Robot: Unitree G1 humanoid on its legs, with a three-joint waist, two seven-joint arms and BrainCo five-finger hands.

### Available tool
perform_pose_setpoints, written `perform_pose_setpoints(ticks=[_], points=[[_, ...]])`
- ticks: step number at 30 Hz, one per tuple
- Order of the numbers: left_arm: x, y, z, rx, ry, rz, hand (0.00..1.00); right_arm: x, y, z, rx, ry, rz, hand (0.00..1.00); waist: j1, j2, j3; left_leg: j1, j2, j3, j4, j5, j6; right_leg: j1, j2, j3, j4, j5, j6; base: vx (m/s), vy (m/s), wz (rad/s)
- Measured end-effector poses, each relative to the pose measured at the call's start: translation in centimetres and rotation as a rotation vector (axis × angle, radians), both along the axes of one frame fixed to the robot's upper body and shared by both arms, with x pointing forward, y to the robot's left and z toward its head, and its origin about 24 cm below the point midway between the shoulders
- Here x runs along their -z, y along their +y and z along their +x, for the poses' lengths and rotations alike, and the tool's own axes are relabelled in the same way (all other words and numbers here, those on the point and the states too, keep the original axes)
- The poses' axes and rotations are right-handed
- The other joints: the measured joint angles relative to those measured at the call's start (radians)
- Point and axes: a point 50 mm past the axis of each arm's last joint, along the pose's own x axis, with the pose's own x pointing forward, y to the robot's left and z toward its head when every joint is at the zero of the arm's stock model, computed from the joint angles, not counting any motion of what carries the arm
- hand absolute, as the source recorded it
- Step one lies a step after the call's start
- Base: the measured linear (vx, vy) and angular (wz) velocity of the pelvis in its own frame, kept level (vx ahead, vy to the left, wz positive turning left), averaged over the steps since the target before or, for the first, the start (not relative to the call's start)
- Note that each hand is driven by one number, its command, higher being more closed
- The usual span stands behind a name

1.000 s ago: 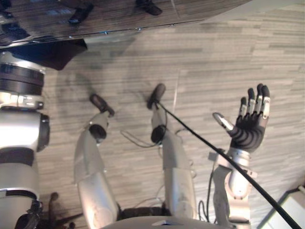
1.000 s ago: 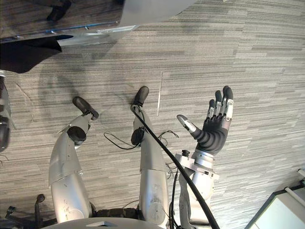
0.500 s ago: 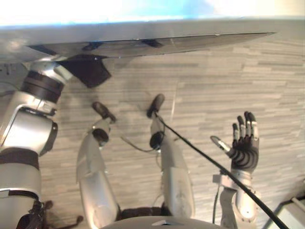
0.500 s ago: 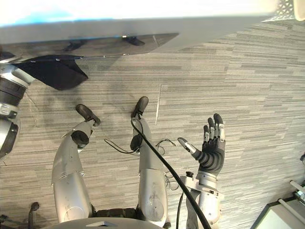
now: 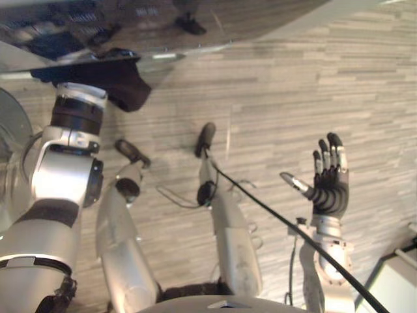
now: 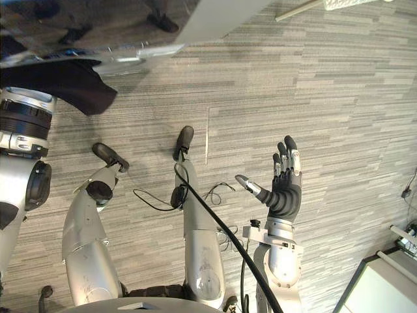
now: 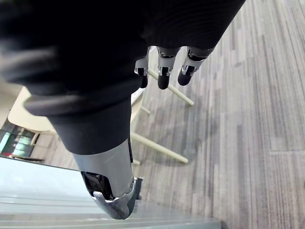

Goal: Pick up the laundry basket with both hands and put the clothes into the washing machine.

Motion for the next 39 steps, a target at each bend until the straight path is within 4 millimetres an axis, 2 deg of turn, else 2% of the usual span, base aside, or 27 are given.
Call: perform_pose_setpoints(ticks=[2,4,6,8,11,15,17,18,19,20,21,22,25,28,29,30,32,35,36,38,39], points=[[-0.3,0.5,0.2,0.042,0.015,-0.112,0.00,0.3,0.1,0.1,-0.003,0.019,0.005,0.00,-0.001,0.000,0.000,-0.008,0.007,0.006,0.009,-0.004,0.007,-0.007,0.005,0.003,-0.010,0.022,-0.002,-0.03,-0.034,-0.11],[-0.4,1.7,0.1,0.121,0.020,-0.315,0.00,1.3,0.8,0.5,-0.040,0.074,0.014,0.00,-0.009,0.000,0.000,-0.010,0.011,0.010,0.009,-0.004,0.009,-0.012,0.006,0.002,-0.010,0.032,-0.001,-0.02,-0.027,-0.05],[-0.5,2.1,0.0,0.195,0.009,-0.454,0.00,1.5,1.4,0.5,-0.067,0.094,0.015,0.00,-0.006,0.000,0.000,-0.010,0.016,0.017,0.013,-0.003,0.009,-0.015,0.009,0.001,-0.010,0.029,-0.003,-0.01,-0.012,-0.04],[-0.7,2.4,-0.2,0.253,-0.027,-0.602,0.00,1.8,1.7,0.2,-0.098,0.122,-0.005,0.00,0.004,0.000,0.000,-0.011,0.028,0.025,0.039,-0.007,0.004,-0.016,0.013,0.003,-0.010,-0.002,-0.028,-0.01,-0.044,-0.10],[-0.6,2.7,-0.3,0.262,-0.058,-0.674,0.00,2.9,0.9,-1.3,-0.101,0.211,-0.068,0.00,0.019,0.000,0.000,-0.017,0.059,0.030,0.090,-0.021,0.005,-0.014,0.025,0.023,-0.010,-0.016,-0.030,-0.02,-0.031,-0.19],[-0.5,3.0,-0.3,0.231,-0.055,-0.610,0.00,3.5,0.0,-2.2,-0.082,0.261,-0.095,0.00,0.005,0.000,0.000,-0.018,0.072,0.027,0.117,-0.035,0.020,-0.001,0.030,0.016,-0.010,-0.016,-0.031,0.00,-0.005,-0.03],[-1.2,3.3,-0.7,0.078,-0.096,-0.296,0.00,3.1,-0.7,-2.1,-0.057,0.241,-0.111,0.00,0.004,0.000,0.000,-0.018,0.077,0.027,0.130,-0.049,0.024,0.003,0.027,-0.004,-0.003,-0.046,-0.042,-0.02,-0.021,0.00],[-1.9,3.6,-1.4,-0.075,-0.148,-0.023,0.00,2.6,-1.3,-1.9,-0.031,0.214,-0.121,0.00,0.004,0.000,0.000,-0.018,0.079,0.026,0.139,-0.056,0.026,0.002,0.021,-0.011,0.011,-0.085,-0.037,-0.04,-0.048,0.00],[-1.7,3.6,-1.7,-0.204,-0.169,0.221,0.00,1.9,-1.8,-1.5,0.004,0.169,-0.117,0.00,0.002,0.000,0.000,-0.018,0.083,0.024,0.144,-0.057,0.027,0.000,0.019,-0.025,0.025,-0.110,-0.037,-0.03,-0.039,0.00],[-1.5,3.2,-1.7,-0.255,-0.165,0.341,0.00,1.6,-2.0,-1.4,0.022,0.142,-0.112,0.00,0.003,0.000,0.000,-0.018,0.084,0.021,0.144,-0.057,0.027,0.001,0.018,-0.034,0.031,-0.120,-0.038,-0.02,-0.038,0.02],[-1.3,2.4,-1.5,-0.357,-0.146,0.613,0.00,1.0,-2.1,-1.2,0.037,0.089,-0.108,0.00,0.001,0.000,0.000,-0.018,0.086,0.014,0.143,-0.057,0.027,0.002,0.016,-0.051,0.046,-0.132,-0.038,-0.01,-0.036,0.05],[-0.9,2.2,-1.4,-0.430,-0.119,0.808,0.00,0.6,-2.0,-1.2,0.041,0.055,-0.103,0.00,-0.002,0.000,0.000,-0.017,0.088,0.009,0.143,-0.057,0.027,0.002,0.013,-0.063,0.060,-0.145,-0.037,0.00,-0.034,0.04],[0.0,2.7,-1.2,-0.527,-0.048,1.065,0.00,0.6,-1.8,-1.3,0.043,0.037,-0.080,0.00,-0.006,0.000,0.000,0.009,0.094,0.011,0.148,-0.063,0.018,0.022,0.016,-0.068,0.066,-0.150,-0.038,0.01,-0.018,-0.03],[1.6,3.8,-0.8,-0.535,0.039,1.114,0.00,0.8,-1.6,-1.5,0.039,0.042,-0.071,0.00,0.000,-0.001,-0.002,0.040,0.123,0.010,0.173,-0.084,-0.001,0.050,0.036,-0.059,0.076,-0.141,-0.037,0.04,-0.006,-0.19],[1.9,3.9,-0.7,-0.532,0.051,1.102,0.00,0.9,-1.6,-1.6,0.031,0.049,-0.075,0.00,0.002,-0.003,-0.004,0.044,0.127,0.010,0.177,-0.087,-0.004,0.053,0.040,-0.058,0.076,-0.141,-0.038,0.04,0.000,-0.18],[2.2,4.2,-0.7,-0.506,0.067,1.002,0.00,1.1,-1.5,-1.7,0.024,0.060,-0.073,0.00,0.005,-0.013,-0.012,0.046,0.132,0.011,0.182,-0.091,-0.008,0.051,0.043,-0.053,0.077,-0.141,-0.038,0.03,-0.006,-0.11],[2.0,4.4,-0.6,-0.430,0.068,0.777,0.00,1.1,-1.5,-1.8,0.024,0.062,-0.071,0.00,0.004,-0.015,-0.014,0.046,0.133,0.007,0.180,-0.091,-0.007,0.055,0.044,-0.056,0.077,-0.141,-0.038,0.02,-0.008,-0.02],[2.7,5.5,-0.4,-0.204,0.079,0.257,0.00,1.3,-1.1,-1.5,0.004,0.089,-0.059,0.00,-0.004,-0.030,-0.026,0.047,0.135,0.011,0.169,-0.089,-0.007,0.048,0.043,-0.056,0.083,-0.166,-0.049,-0.01,-0.025,-0.05],[2.8,5.7,-0.3,-0.176,0.083,0.192,0.00,1.4,-1.1,-1.5,0.003,0.102,-0.058,0.00,-0.006,-0.030,-0.026,0.050,0.136,0.010,0.167,-0.087,-0.008,0.048,0.041,-0.057,0.088,-0.168,-0.051,-0.01,-0.024,0.04],[4.5,6.6,0.1,-0.035,0.129,-0.085,0.00,2.3,-1.0,-1.3,-0.007,0.156,-0.048,0.00,-0.010,-0.032,-0.035,0.061,0.133,0.010,0.159,-0.074,-0.017,0.048,0.040,-0.057,0.094,-0.182,-0.051,0.01,-0.036,0.00],[4.7,6.9,0.1,0.003,0.133,-0.155,0.00,2.4,-0.9,-1.2,-0.015,0.173,-0.046,0.00,-0.008,-0.031,-0.035,0.069,0.134,0.012,0.156,-0.070,-0.017,0.052,0.041,-0.057,0.097,-0.181,-0.056,0.03,-0.046,-0.04]])
